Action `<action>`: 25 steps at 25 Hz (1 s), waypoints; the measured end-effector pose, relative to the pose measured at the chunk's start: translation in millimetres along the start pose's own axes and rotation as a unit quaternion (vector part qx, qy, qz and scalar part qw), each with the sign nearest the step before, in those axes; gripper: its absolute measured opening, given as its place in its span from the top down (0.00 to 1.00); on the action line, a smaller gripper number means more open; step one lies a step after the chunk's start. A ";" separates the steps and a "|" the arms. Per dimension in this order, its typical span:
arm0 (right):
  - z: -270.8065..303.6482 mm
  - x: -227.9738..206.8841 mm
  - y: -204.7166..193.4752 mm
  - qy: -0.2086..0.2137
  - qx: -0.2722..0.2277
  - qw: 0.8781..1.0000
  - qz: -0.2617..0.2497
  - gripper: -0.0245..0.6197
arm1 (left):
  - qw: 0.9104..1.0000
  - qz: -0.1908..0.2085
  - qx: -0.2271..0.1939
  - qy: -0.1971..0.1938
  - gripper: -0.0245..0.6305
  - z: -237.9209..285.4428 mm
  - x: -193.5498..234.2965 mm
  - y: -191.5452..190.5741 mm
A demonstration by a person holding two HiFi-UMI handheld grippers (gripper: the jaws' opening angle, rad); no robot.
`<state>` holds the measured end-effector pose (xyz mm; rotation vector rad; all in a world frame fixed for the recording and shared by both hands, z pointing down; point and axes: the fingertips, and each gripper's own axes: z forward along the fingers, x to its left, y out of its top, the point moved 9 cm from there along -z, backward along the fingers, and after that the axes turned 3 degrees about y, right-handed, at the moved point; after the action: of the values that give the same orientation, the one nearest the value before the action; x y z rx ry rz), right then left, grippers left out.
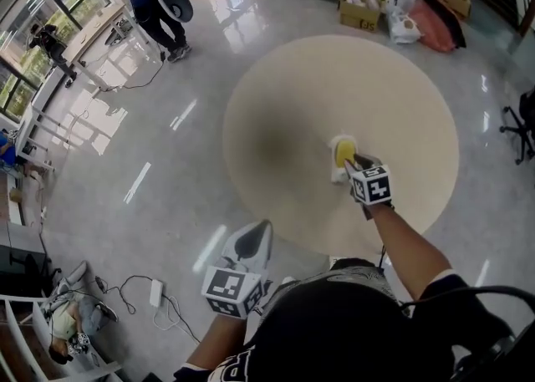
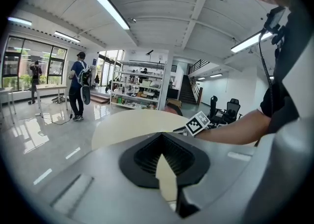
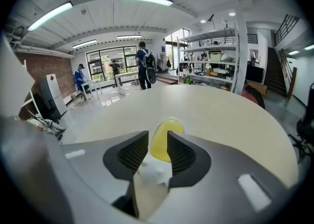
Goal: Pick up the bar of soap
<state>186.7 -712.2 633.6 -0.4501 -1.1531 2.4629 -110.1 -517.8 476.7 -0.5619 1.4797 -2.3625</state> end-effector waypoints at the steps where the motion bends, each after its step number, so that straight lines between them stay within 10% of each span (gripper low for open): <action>1: 6.6 -0.9 -1.9 -0.001 0.005 1.000 0.009 0.79 | 1.000 -0.001 0.005 0.004 0.95 -1.3 2.0 -4.1; 13: 54.5 -11.9 -7.1 -0.071 0.046 0.993 0.077 0.55 | 1.000 -0.001 0.020 0.017 0.95 -11.1 2.9 -10.5; 25: 73.2 -5.3 -8.1 -0.139 0.049 0.984 0.104 0.53 | 0.999 -0.019 0.008 0.034 0.95 -21.7 17.0 -15.1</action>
<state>160.9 -758.1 685.4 -0.2098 -1.1306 2.8212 -136.0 -501.8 484.7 -0.5138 1.4895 -2.4431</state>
